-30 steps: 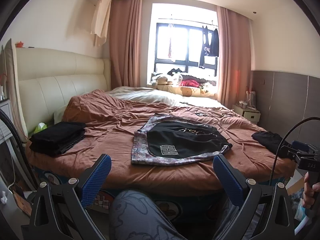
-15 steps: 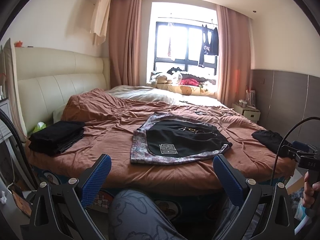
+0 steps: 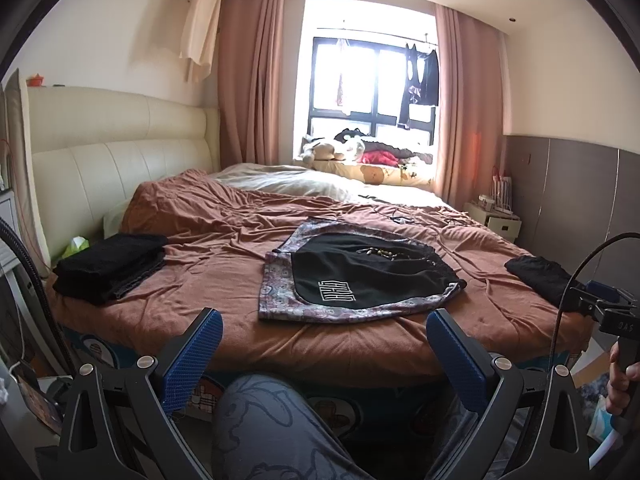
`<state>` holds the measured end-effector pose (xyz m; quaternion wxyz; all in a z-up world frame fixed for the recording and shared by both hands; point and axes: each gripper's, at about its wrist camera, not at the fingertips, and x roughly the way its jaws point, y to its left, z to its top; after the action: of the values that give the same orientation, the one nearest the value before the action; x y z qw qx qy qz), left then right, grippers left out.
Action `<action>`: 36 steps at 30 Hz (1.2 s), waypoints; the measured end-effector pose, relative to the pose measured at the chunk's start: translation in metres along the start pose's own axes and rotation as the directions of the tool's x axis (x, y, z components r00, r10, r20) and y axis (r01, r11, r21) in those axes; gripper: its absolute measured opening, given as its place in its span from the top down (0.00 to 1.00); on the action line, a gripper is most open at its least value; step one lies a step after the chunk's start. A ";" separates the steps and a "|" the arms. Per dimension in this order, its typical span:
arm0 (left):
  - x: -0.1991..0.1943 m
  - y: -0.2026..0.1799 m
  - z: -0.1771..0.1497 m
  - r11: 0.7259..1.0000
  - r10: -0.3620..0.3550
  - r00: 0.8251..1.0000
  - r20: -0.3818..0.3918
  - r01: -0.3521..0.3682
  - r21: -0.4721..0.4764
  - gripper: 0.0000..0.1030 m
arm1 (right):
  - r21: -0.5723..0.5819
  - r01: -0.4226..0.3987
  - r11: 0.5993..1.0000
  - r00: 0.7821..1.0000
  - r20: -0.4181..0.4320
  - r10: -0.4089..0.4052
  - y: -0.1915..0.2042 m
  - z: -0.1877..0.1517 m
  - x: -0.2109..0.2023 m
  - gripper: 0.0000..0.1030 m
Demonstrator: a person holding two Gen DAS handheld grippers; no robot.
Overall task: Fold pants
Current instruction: 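Move both tools toward the black floral-lined shorts on the bed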
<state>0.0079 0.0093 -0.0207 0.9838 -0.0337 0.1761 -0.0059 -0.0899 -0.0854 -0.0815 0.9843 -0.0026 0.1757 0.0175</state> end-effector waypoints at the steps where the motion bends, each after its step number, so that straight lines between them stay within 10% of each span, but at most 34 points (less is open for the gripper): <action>1: 0.002 0.001 -0.001 1.000 0.002 1.000 -0.005 -0.002 0.000 0.00 | 0.002 0.002 1.000 1.000 -0.001 -0.002 -0.001 0.000 0.002 0.00; 36: 0.156 0.048 -0.027 0.991 -0.031 0.965 -0.259 -0.005 -0.136 0.13 | 0.112 0.032 0.993 0.979 -0.203 -0.008 -0.050 0.023 0.123 0.00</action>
<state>0.1451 0.0517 -0.1030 0.9474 -0.1005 0.3038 -0.0049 0.0350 -0.1308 -0.1021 0.9600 0.0506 0.2753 -0.0030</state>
